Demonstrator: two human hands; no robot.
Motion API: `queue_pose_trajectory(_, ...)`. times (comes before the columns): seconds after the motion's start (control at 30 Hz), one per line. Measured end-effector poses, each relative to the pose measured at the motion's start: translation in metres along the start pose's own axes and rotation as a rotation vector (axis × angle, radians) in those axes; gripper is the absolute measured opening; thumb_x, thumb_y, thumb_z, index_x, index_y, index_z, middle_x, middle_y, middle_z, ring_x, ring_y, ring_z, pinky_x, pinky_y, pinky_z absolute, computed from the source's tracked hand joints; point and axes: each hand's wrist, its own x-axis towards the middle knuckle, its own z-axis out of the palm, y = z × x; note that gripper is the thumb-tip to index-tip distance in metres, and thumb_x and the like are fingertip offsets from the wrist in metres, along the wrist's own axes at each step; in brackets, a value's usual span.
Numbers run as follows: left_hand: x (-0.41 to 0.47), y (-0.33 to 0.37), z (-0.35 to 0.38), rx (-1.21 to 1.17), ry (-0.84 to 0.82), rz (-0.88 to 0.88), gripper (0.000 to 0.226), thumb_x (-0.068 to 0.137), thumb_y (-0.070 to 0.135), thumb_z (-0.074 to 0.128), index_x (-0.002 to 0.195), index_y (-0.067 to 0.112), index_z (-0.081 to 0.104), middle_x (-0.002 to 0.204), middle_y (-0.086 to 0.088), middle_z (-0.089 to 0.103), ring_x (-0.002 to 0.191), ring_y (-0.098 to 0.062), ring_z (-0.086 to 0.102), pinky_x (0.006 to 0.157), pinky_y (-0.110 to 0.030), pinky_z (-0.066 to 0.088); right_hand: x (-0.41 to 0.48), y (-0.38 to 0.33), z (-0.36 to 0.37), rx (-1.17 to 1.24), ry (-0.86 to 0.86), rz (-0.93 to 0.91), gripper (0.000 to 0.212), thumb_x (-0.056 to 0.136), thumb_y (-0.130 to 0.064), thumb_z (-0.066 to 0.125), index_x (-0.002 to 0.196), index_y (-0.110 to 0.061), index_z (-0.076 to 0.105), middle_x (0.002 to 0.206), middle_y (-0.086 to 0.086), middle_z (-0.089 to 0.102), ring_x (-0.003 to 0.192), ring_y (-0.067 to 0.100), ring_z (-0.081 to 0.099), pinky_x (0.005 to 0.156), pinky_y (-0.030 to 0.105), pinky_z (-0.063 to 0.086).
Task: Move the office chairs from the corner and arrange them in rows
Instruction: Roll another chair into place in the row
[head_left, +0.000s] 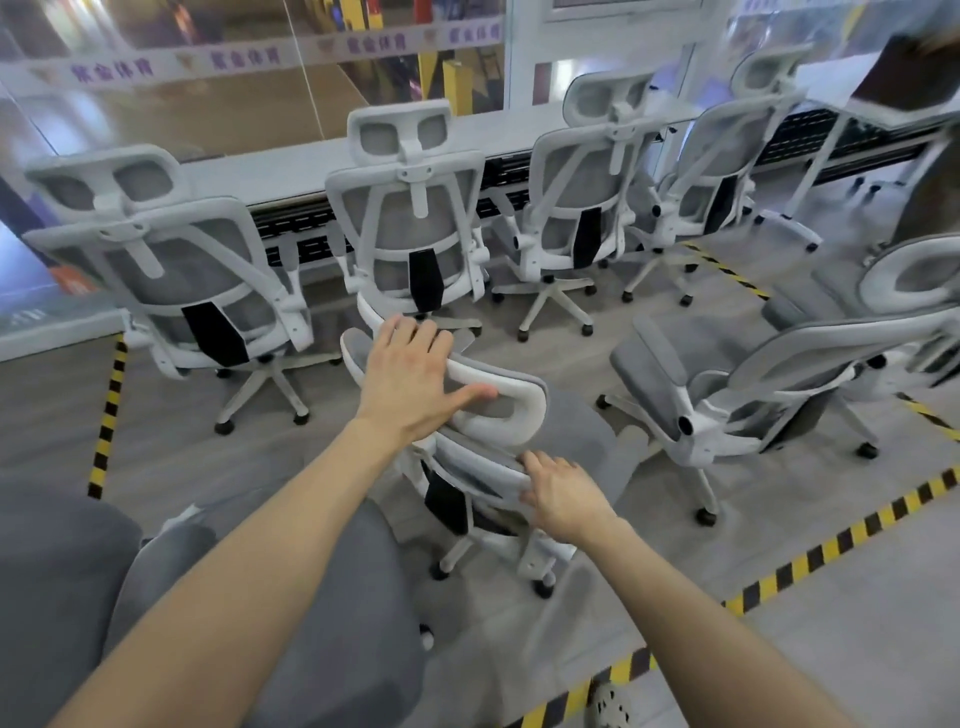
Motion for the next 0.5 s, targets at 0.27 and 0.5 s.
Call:
queue_pose_trajectory(0.27, 0.048, 0.036, 0.035, -0.103, -0.041, -0.055, 0.069, 0.098, 0.085, 0.049, 0.114, 0.020, 0.062, 0.114, 0.002, 0.056, 0.108, -0.022, 0.050, 0.103, -0.041, 0.045, 0.034, 0.129, -0.036, -0.076, 0.126, -0.087, 0.030, 0.108, -0.043, 0.060, 0.124, -0.019, 0.050, 0.124, 0.005, 0.058, 0.120, 0.030, 0.055, 0.123, 0.046, 0.036)
queue_pose_trajectory(0.5, 0.083, 0.118, 0.050, 0.023, 0.015, -0.198, 0.061, 0.100, 0.078, 0.055, 0.108, 0.018, 0.064, 0.105, -0.001, 0.057, 0.099, -0.026, 0.051, 0.092, -0.043, 0.046, 0.050, 0.200, -0.062, 0.001, 0.352, -0.126, 0.027, 0.096, -0.028, 0.078, 0.111, -0.010, 0.063, 0.111, 0.009, 0.065, 0.110, 0.035, 0.061, 0.102, 0.047, 0.054)
